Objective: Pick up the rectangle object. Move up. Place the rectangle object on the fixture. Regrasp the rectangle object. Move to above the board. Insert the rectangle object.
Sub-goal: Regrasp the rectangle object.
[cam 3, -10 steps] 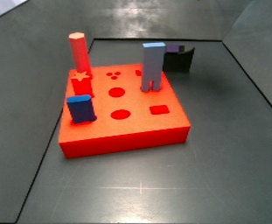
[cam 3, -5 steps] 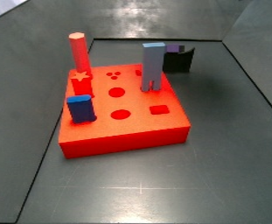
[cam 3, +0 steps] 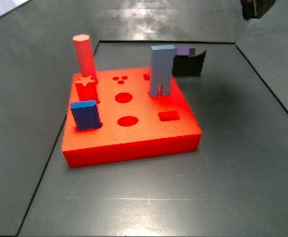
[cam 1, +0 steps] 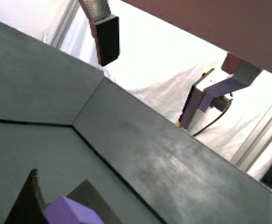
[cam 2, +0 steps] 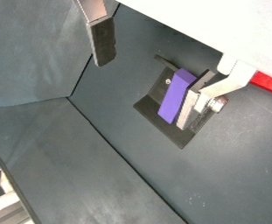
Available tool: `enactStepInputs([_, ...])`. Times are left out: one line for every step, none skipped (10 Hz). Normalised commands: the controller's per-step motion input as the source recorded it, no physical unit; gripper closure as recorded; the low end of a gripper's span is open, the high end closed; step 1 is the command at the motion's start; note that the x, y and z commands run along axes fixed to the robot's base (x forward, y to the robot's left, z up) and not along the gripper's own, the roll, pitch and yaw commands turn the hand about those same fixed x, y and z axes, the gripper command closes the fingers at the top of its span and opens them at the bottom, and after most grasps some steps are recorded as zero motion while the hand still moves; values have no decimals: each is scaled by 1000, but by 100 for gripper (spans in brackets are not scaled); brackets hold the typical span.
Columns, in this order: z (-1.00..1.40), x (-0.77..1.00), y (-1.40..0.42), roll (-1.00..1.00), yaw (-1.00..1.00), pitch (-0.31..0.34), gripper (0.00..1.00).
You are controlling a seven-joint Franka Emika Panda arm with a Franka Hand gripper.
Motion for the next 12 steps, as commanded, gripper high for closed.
enactStepInputs([-1000, 31, 77, 172, 191, 5, 0])
enactStepInputs([-1000, 33, 76, 151, 190, -27, 0])
enactStepInputs([-1000, 44, 69, 129, 162, -62, 0])
enactStepInputs([-1000, 54, 62, 94, 122, -99, 0])
enactStepInputs([-1000, 62, 61, 74, 92, -119, 0])
enactStepInputs([-1000, 67, 58, 70, 58, -125, 0])
enactStepInputs([-1000, 75, 52, 69, 29, -128, 0])
enactStepInputs([-1000, 81, 50, 73, 2, -119, 0])
enactStepInputs([-1000, 92, 46, 68, -23, -99, 0])
enactStepInputs([-1000, 101, 40, 64, -38, -81, 0])
enactStepInputs([-909, 99, 30, 65, -45, -59, 0])
enactStepInputs([-706, 81, 17, 65, -41, -36, 0])
